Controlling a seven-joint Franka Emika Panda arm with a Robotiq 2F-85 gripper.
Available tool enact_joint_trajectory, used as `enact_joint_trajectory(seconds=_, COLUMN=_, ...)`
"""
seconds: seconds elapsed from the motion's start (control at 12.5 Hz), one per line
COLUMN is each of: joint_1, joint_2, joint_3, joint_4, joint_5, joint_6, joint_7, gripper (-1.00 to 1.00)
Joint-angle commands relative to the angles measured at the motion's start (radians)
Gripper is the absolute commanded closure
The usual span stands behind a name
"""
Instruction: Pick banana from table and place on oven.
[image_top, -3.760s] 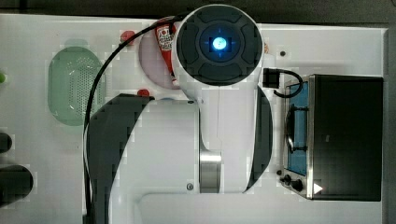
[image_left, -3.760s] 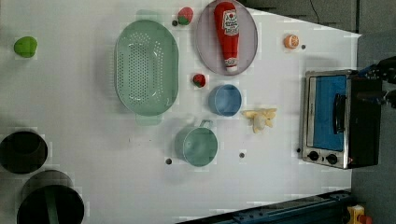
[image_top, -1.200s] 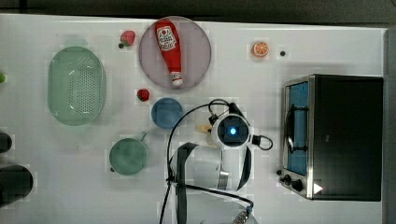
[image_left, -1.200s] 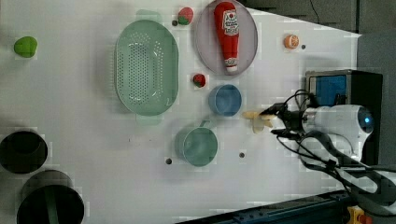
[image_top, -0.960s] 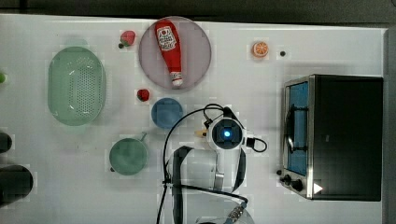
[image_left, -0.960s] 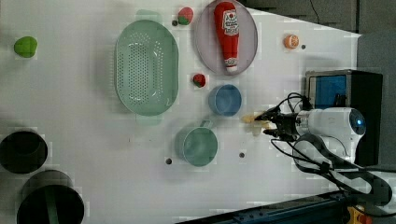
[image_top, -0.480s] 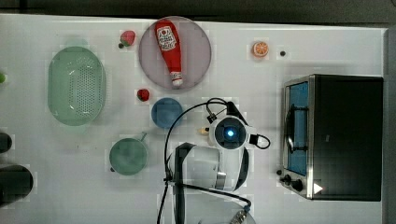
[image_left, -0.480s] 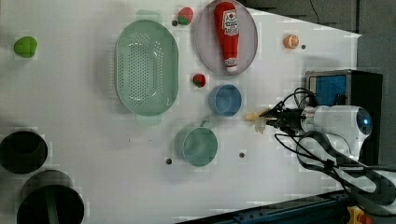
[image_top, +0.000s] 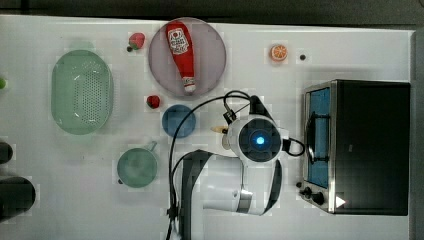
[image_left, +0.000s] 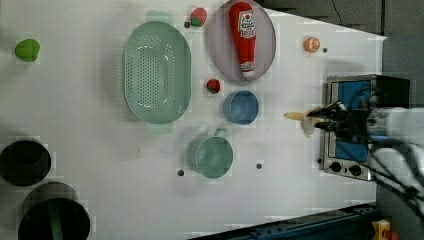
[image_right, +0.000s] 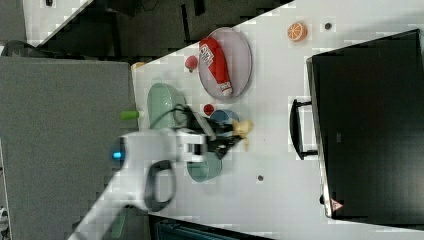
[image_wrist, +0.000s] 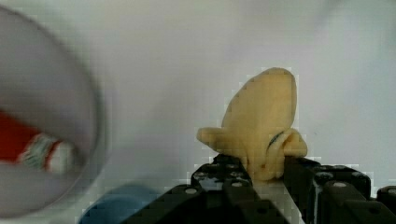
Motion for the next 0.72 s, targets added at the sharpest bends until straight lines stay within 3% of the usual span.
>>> enact_joint_trajectory(seconds=0.08, joint_1=0.016, joint_2=-0.111, joint_3=-0.016, joint_4=0.157, joint_5=-0.014, joint_6=-0.257, joint_7=0.008, gripper=0.49)
enact_joint_trajectory(seconds=0.32, joint_1=0.009, joint_2=-0.155, joint_3=-0.060, joint_4=0.306, joint_5=-0.014, joint_6=-0.495, joint_7=-0.074, gripper=0.49)
enact_joint_trajectory(seconds=0.72, joint_1=-0.020, joint_2=-0.126, joint_3=-0.235, joint_4=0.413, joint_5=-0.017, joint_6=-0.536, joint_7=-0.304, gripper=0.49)
